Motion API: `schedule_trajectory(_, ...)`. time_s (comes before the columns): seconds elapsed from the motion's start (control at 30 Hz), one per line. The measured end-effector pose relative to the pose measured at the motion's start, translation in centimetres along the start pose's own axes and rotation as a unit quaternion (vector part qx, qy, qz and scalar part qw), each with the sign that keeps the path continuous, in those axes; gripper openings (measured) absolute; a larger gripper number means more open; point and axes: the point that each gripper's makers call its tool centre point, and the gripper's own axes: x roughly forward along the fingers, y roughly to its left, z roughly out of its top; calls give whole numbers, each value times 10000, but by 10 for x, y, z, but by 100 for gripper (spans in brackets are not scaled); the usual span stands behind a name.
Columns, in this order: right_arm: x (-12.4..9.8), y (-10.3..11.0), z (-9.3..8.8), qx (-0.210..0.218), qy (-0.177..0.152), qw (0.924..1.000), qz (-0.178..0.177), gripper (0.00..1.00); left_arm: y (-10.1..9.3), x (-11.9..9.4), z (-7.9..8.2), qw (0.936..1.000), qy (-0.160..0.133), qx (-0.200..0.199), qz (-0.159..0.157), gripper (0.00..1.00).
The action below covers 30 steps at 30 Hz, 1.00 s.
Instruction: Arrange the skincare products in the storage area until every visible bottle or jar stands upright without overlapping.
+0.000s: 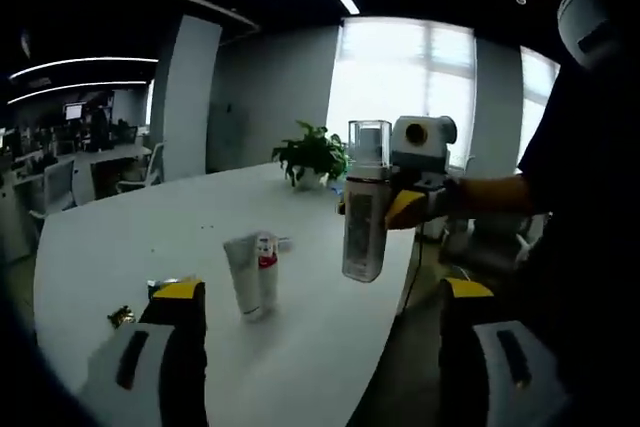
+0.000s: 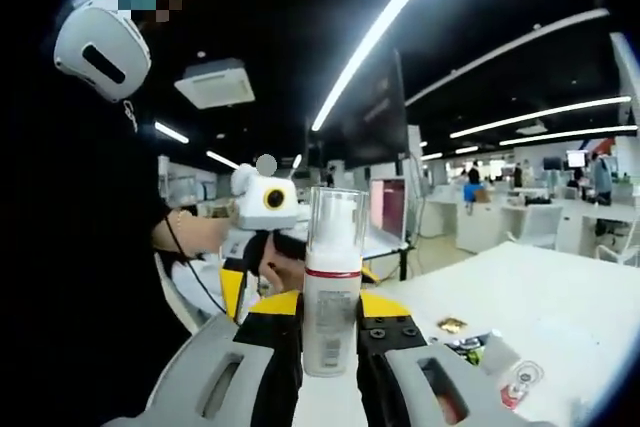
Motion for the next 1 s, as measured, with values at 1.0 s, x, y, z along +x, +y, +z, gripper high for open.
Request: schedule_trajectory(1.0,1,-40,-44,-148,-64,9996,-250,11,22,-13,-55,9957,300,-588,642,99)
